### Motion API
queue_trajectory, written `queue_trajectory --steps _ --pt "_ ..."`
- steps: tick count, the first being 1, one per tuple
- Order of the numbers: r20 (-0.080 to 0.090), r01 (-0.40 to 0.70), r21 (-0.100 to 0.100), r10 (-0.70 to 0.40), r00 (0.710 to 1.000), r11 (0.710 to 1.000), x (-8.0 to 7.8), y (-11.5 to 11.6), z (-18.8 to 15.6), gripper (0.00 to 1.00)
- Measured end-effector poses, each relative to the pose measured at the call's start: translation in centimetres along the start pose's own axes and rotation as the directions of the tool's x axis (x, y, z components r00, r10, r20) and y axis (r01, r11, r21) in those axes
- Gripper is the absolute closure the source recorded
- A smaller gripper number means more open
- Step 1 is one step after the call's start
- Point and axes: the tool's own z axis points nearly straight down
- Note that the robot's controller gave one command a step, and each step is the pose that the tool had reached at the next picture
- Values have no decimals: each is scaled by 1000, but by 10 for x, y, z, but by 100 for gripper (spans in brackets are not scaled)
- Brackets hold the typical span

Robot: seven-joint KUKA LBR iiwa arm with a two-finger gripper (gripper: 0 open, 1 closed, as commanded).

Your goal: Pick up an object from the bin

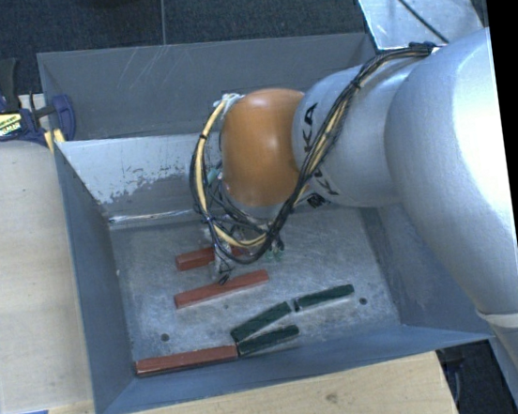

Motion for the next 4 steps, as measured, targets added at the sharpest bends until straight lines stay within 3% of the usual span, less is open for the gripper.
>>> queue_trajectory --steps 4 --pt "-1 -1 0 1 1000 1000 0 0 0 100"
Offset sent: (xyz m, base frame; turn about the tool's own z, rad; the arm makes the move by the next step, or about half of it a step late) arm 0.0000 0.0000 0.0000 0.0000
